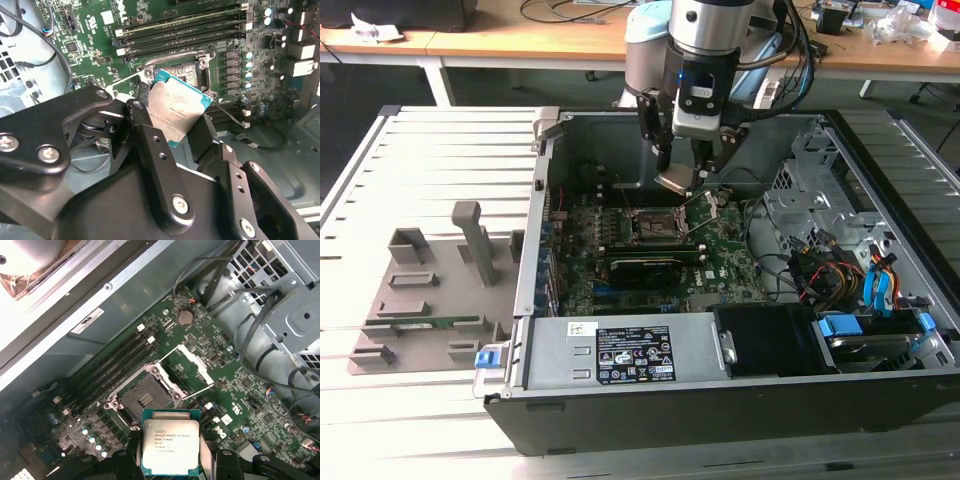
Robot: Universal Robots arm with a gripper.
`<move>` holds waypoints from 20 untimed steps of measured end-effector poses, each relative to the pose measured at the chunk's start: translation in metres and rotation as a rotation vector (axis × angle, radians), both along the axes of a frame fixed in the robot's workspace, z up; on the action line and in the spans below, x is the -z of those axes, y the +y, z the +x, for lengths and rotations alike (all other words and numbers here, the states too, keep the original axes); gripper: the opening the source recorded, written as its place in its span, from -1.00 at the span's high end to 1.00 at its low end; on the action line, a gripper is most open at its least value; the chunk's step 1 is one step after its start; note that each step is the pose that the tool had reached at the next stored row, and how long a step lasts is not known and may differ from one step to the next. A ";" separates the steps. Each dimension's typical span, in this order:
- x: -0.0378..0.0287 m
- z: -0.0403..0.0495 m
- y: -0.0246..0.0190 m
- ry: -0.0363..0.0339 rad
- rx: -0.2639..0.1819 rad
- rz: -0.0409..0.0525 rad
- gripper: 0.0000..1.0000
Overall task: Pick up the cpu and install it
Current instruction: 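Place the cpu into insertion slot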
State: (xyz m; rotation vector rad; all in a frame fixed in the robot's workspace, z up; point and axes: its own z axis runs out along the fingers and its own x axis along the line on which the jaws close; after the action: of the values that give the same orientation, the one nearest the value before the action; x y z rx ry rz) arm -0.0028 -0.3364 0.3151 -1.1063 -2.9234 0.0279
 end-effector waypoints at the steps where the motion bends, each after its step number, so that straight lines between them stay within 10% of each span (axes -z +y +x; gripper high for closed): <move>1: 0.0001 0.0000 0.0000 0.0000 0.005 0.0000 -0.10; 20: 0.0027 0.0000 0.0000 -0.0001 0.323 -0.0010 -0.10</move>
State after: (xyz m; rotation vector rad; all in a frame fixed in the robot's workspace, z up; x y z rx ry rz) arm -0.0028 -0.3364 0.3125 -1.5608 -2.7056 0.0250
